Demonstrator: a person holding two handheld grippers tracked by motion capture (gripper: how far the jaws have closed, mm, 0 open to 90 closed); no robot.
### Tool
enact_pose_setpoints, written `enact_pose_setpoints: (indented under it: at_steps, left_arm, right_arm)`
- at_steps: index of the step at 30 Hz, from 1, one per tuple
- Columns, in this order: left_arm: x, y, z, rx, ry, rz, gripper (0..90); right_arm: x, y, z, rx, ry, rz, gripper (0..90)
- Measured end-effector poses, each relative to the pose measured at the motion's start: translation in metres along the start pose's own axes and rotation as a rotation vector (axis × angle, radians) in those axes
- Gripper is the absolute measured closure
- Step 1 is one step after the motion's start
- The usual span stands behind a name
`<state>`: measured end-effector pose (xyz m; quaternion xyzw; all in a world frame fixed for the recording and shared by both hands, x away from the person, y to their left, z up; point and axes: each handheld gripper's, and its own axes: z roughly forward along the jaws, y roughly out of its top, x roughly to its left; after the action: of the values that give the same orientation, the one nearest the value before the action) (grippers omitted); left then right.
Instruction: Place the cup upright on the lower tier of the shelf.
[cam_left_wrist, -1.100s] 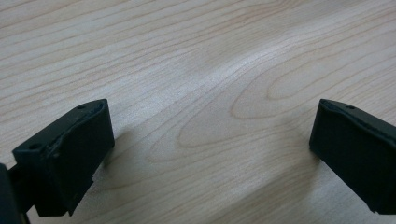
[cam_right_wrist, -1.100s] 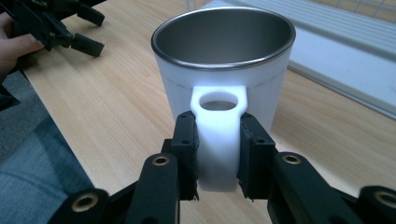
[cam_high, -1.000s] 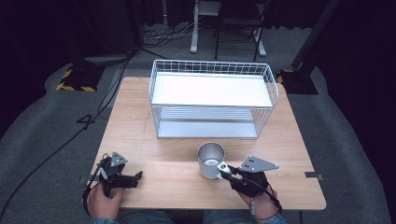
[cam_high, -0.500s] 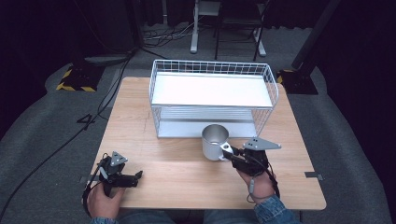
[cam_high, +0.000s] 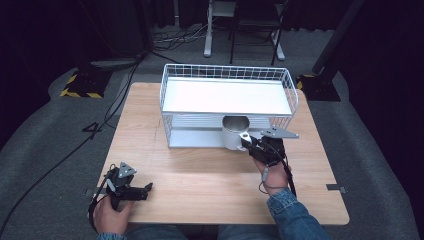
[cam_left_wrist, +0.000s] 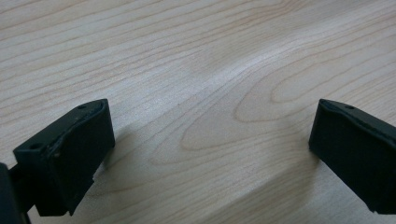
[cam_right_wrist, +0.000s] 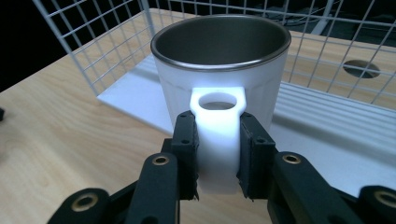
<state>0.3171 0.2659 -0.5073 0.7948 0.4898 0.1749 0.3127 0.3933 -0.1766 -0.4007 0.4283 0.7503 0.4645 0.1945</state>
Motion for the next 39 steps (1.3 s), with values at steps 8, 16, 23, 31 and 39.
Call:
enact_pose_setpoints:
  at_steps: [8,16,23,31,39]
  left_arm:
    - [0.000,0.000,0.000,0.000,0.002,0.001,0.5]
    - [0.000,0.000,0.000,0.001,0.001,0.001,0.5]
    - [0.000,0.000,0.000,0.000,0.001,0.001,0.5]
    - [0.000,0.000,0.000,0.001,0.001,0.000,0.5]
    - [0.000,0.000,0.000,0.000,0.001,0.000,0.5]
  right_arm:
    - [-0.014,0.009,0.025,-0.027,-0.054,0.020,71.7]
    - [-0.018,0.010,0.043,-0.035,-0.091,0.026,71.7]
    - [-0.021,0.006,0.059,-0.034,-0.122,0.031,71.8]
    - [-0.022,0.002,0.066,-0.028,-0.124,0.046,71.6]
    - [-0.025,-0.002,0.066,-0.021,-0.121,0.044,71.3]
